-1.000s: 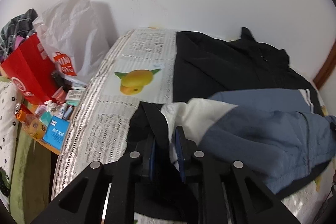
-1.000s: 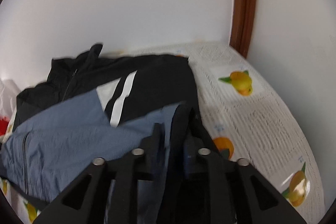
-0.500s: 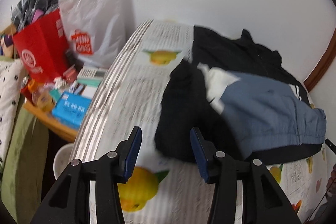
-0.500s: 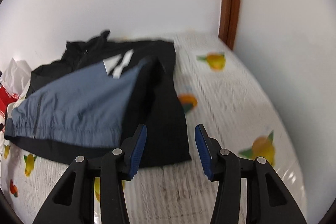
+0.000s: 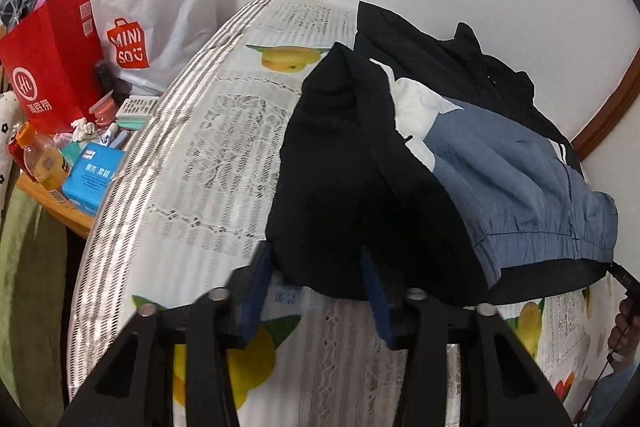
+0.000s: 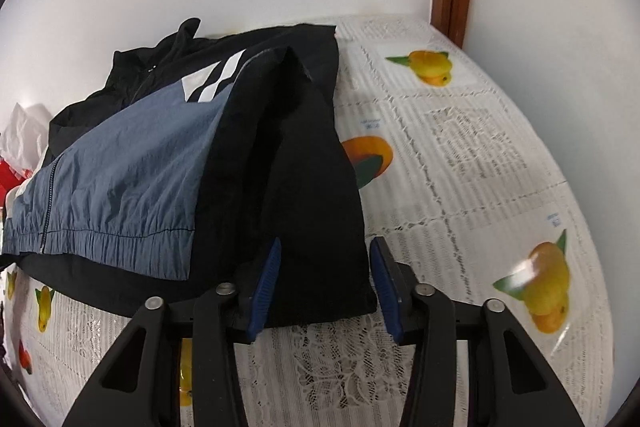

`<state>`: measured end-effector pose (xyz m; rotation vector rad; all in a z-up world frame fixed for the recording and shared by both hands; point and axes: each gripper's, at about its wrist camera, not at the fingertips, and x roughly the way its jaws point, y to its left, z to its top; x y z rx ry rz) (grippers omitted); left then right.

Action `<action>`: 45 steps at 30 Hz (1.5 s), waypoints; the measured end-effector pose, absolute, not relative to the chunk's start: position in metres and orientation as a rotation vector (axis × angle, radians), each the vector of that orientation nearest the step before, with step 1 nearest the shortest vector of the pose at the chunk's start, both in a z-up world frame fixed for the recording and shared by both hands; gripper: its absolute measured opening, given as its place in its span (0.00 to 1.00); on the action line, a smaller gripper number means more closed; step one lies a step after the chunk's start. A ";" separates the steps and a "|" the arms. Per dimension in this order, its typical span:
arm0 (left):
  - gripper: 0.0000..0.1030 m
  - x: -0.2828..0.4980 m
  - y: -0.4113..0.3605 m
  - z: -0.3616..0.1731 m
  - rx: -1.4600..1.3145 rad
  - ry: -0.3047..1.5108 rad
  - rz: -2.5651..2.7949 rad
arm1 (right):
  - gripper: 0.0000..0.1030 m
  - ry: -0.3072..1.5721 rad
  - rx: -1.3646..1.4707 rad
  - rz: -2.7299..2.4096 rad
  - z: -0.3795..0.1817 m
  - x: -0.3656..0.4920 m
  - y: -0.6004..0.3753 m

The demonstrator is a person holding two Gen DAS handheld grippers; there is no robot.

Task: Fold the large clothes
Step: 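Lift the hem with both tools and fold it up toward the collar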

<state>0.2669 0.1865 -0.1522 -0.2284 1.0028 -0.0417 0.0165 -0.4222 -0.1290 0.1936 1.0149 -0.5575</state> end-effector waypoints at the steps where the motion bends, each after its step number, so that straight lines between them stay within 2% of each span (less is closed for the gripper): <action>1: 0.25 0.266 0.185 -0.152 -0.222 1.001 -0.044 | 0.34 1.015 0.199 -0.547 -0.130 0.016 -0.422; 3: 0.16 0.264 0.182 -0.150 -0.222 0.995 -0.056 | 0.12 1.014 0.189 -0.541 -0.130 0.015 -0.420; 6: 0.11 0.257 0.181 -0.147 -0.218 0.978 -0.053 | 0.04 1.013 0.163 -0.529 -0.127 0.014 -0.415; 31: 0.12 0.123 0.179 -0.138 -0.225 0.986 -0.030 | 0.04 1.003 0.152 -0.521 -0.104 -0.088 -0.362; 36: 0.14 0.117 0.179 -0.137 -0.222 0.989 -0.013 | 0.09 1.022 0.152 -0.576 -0.113 -0.083 -0.371; 41: 0.15 0.109 0.184 -0.124 -0.215 0.962 0.004 | 0.09 1.009 0.135 -0.633 -0.105 -0.090 -0.369; 45: 0.16 0.101 0.184 -0.106 -0.228 0.916 -0.027 | 0.15 0.965 0.124 -0.660 -0.089 -0.097 -0.362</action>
